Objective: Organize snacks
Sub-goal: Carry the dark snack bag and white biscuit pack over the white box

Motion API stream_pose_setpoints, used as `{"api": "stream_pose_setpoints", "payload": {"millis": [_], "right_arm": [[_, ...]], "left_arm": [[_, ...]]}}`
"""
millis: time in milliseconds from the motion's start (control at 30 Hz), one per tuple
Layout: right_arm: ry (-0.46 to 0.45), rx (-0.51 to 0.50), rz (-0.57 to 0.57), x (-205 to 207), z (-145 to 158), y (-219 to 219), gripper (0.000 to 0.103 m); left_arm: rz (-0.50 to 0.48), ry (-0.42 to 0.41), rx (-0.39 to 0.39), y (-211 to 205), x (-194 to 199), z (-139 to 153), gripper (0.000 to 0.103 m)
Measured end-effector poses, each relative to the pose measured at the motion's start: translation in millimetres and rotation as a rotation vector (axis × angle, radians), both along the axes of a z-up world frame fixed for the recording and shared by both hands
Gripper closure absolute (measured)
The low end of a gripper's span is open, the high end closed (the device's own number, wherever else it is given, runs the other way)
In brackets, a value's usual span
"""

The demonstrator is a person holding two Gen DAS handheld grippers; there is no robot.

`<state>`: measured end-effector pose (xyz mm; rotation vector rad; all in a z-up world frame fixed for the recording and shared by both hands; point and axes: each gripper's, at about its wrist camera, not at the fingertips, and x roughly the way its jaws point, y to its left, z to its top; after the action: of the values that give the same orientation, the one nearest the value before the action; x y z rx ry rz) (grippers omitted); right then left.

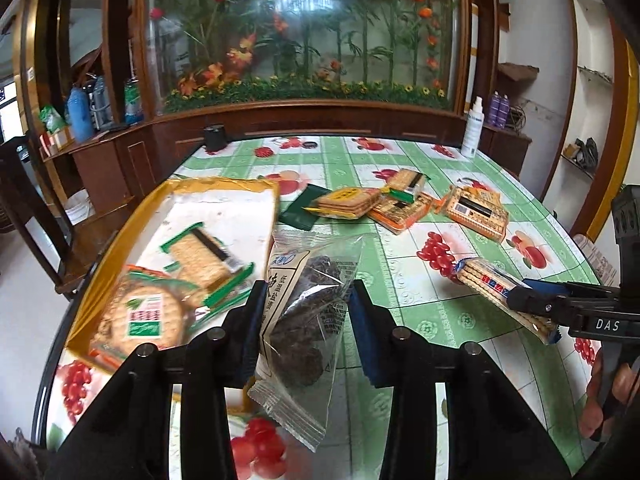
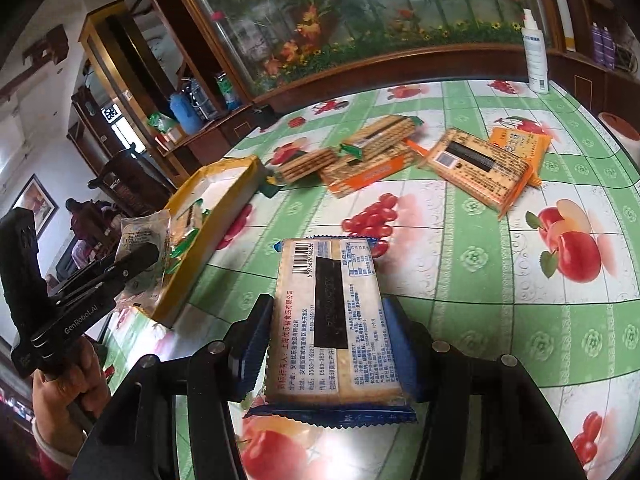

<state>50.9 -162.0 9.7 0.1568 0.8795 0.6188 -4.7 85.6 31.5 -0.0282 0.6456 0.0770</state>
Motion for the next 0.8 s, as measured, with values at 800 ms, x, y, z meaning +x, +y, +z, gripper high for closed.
{"api": "stream_pose_setpoints", "payload": {"millis": [800], "right_arm": [[-0.078,0.04,0.198,-15,40,121,0.047]], "left_arm": [[0.209,-0.075,0.035,81,-19,16,0.065]]}}
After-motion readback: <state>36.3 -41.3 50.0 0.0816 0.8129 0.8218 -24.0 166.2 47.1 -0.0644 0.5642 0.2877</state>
